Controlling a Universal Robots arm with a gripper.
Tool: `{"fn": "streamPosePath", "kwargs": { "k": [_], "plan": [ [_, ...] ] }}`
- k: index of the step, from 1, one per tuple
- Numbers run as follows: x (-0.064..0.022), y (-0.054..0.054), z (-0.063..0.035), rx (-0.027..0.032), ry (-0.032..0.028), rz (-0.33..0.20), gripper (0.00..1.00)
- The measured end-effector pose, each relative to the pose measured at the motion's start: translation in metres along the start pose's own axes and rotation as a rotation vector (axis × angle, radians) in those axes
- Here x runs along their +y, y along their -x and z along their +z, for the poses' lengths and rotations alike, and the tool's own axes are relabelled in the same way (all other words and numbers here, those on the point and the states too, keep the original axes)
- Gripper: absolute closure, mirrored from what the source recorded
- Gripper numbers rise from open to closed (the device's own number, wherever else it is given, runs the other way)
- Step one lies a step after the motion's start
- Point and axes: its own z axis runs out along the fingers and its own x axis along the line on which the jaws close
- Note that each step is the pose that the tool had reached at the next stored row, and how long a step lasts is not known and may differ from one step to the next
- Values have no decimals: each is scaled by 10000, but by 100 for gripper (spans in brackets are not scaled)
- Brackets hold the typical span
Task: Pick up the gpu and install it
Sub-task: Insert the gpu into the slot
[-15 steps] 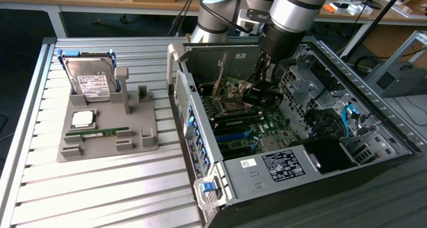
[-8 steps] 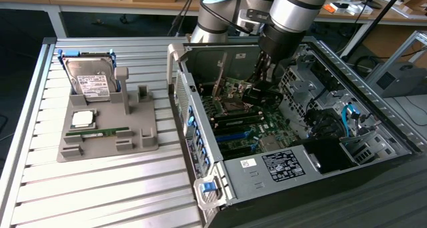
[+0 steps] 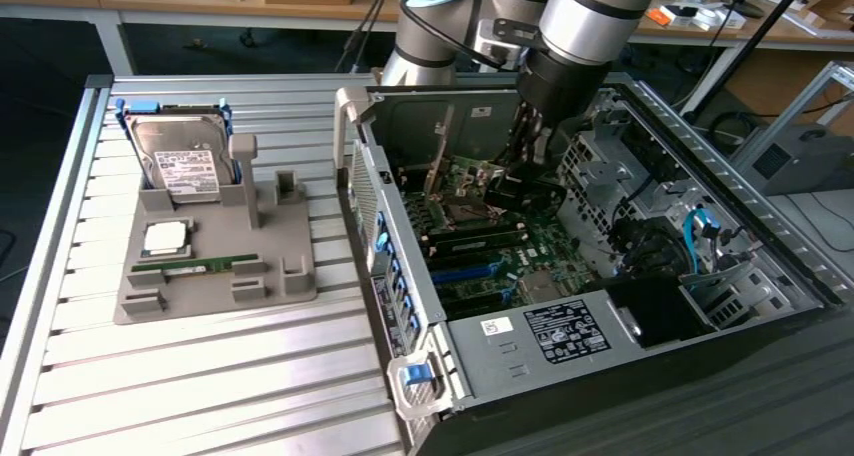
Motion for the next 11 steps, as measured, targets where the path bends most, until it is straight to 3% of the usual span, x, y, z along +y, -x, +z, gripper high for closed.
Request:
{"fn": "streamPosePath", "kwargs": {
  "k": [11],
  "plan": [
    [0,0,0,14,8,-366,73]
  ]
}}
